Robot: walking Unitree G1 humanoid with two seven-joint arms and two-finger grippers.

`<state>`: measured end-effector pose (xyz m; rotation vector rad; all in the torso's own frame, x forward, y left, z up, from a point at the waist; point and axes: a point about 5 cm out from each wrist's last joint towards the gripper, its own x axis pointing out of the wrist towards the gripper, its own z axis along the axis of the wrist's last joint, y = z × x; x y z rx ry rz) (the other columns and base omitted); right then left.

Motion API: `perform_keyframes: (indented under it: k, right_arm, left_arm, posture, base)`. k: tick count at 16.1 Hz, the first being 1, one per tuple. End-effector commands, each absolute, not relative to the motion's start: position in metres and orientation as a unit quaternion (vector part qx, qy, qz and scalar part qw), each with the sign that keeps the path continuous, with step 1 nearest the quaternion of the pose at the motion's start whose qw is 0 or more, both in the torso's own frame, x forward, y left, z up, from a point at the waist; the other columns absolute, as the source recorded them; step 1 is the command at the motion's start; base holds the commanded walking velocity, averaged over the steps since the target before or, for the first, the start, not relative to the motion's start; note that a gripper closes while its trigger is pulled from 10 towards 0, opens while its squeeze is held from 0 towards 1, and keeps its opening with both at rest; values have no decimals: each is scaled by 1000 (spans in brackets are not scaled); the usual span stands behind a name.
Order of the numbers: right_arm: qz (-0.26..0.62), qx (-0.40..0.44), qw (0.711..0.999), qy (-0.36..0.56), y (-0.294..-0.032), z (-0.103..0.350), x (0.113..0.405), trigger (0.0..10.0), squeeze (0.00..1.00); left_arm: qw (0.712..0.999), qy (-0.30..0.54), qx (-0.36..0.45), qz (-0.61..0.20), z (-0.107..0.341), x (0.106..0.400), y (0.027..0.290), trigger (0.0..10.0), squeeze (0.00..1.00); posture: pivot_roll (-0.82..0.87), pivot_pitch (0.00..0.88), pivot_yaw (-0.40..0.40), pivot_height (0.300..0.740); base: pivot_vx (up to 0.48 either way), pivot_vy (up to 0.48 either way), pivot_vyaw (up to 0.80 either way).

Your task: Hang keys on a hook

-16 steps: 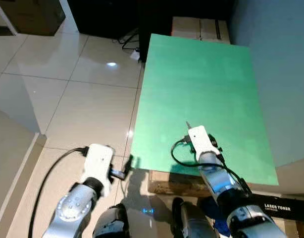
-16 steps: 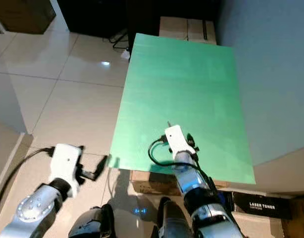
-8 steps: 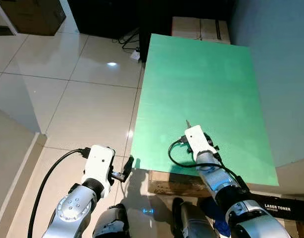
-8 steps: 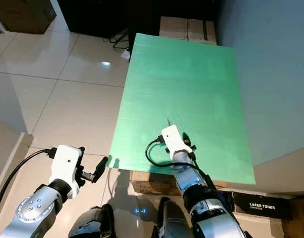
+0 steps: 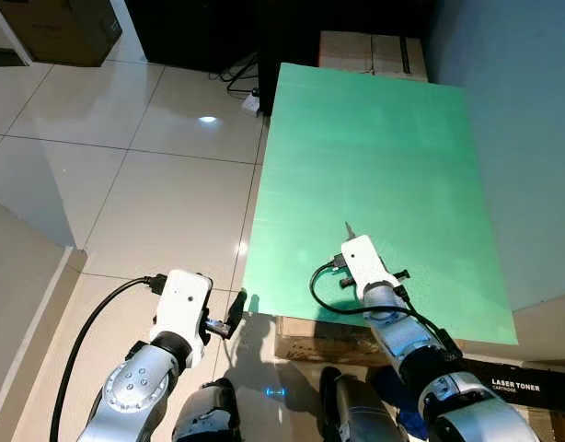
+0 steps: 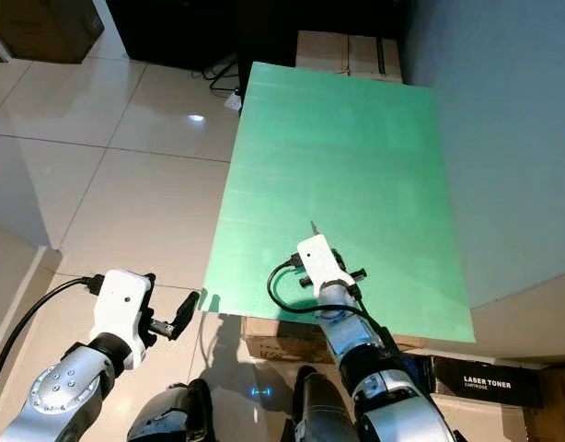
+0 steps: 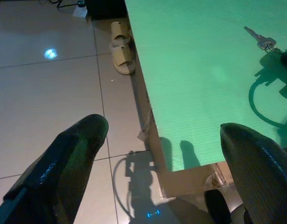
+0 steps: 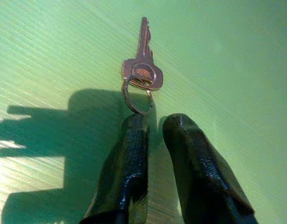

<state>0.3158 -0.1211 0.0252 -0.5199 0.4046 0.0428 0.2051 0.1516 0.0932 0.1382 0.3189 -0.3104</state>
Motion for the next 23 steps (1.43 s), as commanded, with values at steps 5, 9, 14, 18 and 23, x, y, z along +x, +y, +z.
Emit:
perform_keyframes:
  k: [5, 9, 14, 18, 23]
  right_arm:
    - [37, -243, 963, 115, -104, 60, 326, 0, 0]
    - [32, -245, 966, 76, -100, 86, 337, 0, 0]
    - [-9, -202, 965, 169, -119, 58, 327, 10000, 1000]
    - [-3, -216, 959, 184, -123, 45, 322, 10000, 1000]
    - [-7, -221, 959, 179, -127, 47, 326, 10000, 1000]
  left_arm:
    - [972, 162, 74, -152, 91, 204, 153, 10000, 0]
    - [972, 161, 74, -155, 90, 206, 152, 10000, 0]
    - [971, 163, 77, -156, 90, 206, 152, 10000, 0]
    - [971, 163, 78, -155, 91, 204, 153, 10000, 0]
    - [971, 165, 79, -155, 91, 203, 154, 10000, 0]
  posture:
    - [-1, 265, 2, 723]
    - [-6, 261, 5, 723]
    - [-1, 266, 7, 723]
    - [5, 273, 11, 723]
    - [6, 279, 13, 723]
  base:
    - [0, 0, 0]
    - [0, 0, 0]
    - [0, 0, 0]
    - [0, 0, 0]
    - [0, 0, 0]
